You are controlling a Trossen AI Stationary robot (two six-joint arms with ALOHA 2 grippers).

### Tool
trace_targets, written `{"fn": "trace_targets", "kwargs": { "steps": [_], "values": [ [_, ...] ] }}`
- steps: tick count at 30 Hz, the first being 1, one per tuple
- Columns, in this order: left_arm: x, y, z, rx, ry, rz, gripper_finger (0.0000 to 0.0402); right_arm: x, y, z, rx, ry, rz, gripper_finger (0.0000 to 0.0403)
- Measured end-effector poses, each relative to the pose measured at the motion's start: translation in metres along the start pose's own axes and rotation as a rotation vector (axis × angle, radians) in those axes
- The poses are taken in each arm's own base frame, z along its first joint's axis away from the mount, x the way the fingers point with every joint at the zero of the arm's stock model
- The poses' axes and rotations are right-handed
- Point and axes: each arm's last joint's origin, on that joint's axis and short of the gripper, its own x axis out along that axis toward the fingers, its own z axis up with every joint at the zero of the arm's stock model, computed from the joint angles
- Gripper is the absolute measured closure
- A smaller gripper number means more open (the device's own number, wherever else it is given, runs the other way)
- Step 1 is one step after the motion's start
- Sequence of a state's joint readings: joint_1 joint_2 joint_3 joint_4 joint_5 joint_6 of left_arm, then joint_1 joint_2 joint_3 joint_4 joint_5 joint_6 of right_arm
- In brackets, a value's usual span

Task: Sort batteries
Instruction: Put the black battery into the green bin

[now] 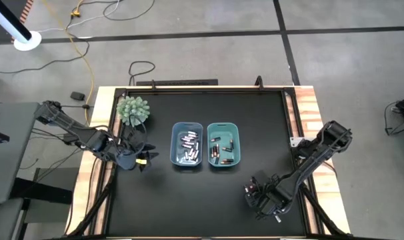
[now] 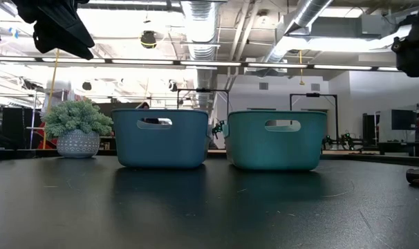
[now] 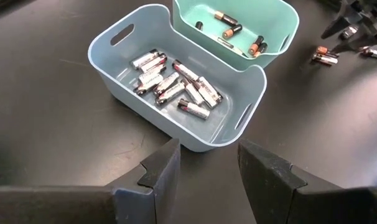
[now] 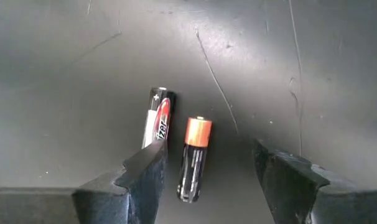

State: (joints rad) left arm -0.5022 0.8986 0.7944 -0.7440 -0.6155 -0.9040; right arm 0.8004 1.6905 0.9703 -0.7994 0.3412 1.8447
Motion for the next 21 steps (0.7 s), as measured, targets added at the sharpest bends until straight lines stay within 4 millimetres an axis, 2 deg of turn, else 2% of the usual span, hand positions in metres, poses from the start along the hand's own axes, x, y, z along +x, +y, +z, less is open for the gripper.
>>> {"fn": "trace_targets", "kwargs": {
  "steps": [16,21],
  "values": [
    [0.000,0.000,0.000,0.002,0.000,0.000,0.0244,0.018,-0.012,0.003,0.003,0.038,-0.017,0.0144],
    [0.000,0.000,0.000,0.002,0.000,0.000,0.0244,0.018,-0.013,0.002,0.022,0.078,-0.031,0.0182]
  ]
}}
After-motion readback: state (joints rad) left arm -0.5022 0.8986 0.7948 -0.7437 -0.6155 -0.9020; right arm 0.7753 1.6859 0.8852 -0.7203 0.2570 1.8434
